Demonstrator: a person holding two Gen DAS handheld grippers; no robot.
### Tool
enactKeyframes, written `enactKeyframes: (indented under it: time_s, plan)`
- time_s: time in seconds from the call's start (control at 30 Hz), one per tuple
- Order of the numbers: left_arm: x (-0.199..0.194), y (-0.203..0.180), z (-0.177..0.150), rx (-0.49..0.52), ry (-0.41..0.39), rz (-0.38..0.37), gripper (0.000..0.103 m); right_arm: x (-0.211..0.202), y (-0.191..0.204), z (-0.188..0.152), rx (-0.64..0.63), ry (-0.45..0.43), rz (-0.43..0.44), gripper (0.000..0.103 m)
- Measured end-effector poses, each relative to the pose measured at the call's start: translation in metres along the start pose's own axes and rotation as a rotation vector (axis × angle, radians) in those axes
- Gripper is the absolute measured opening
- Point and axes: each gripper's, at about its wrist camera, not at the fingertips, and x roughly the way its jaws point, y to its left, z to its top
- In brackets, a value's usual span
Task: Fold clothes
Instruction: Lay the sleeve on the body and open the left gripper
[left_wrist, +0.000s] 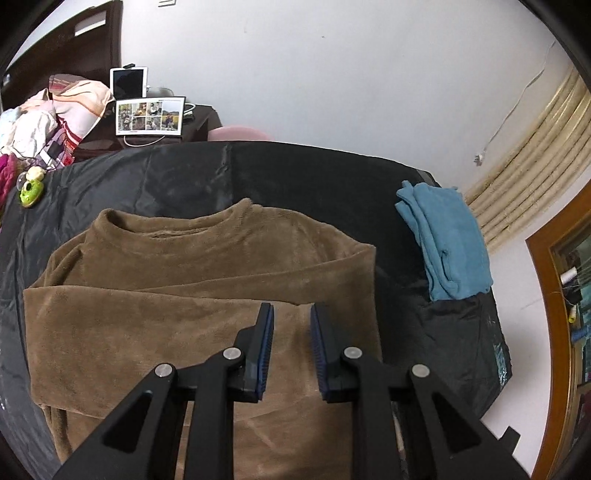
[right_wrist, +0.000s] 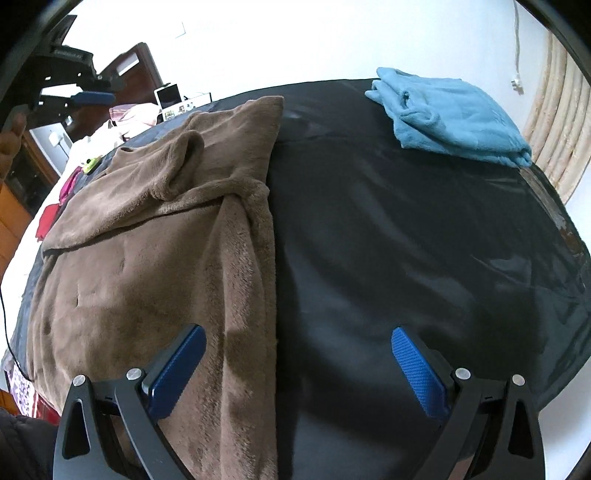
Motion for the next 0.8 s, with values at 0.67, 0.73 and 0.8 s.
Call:
enactKeyframes:
  time_s: [0.67,0.73,0.8]
  plan:
    - [-0.020,0.249,-0.083,-0.347,0.101,0.204,0.031,0.053,0.100,0.137,0.009,-0.005,0.218,0.102]
    - [-0.023,0.268,-0.089,-0.367,0.104,0.213,0.033,0.071,0.109,0.148,0.011,0.025,0.230,0.102]
    - [-0.024,0.278,-0.090,-0.376,0.106,0.219,0.035,0.088,0.114,0.156,0.011,0.048,0.218,0.102]
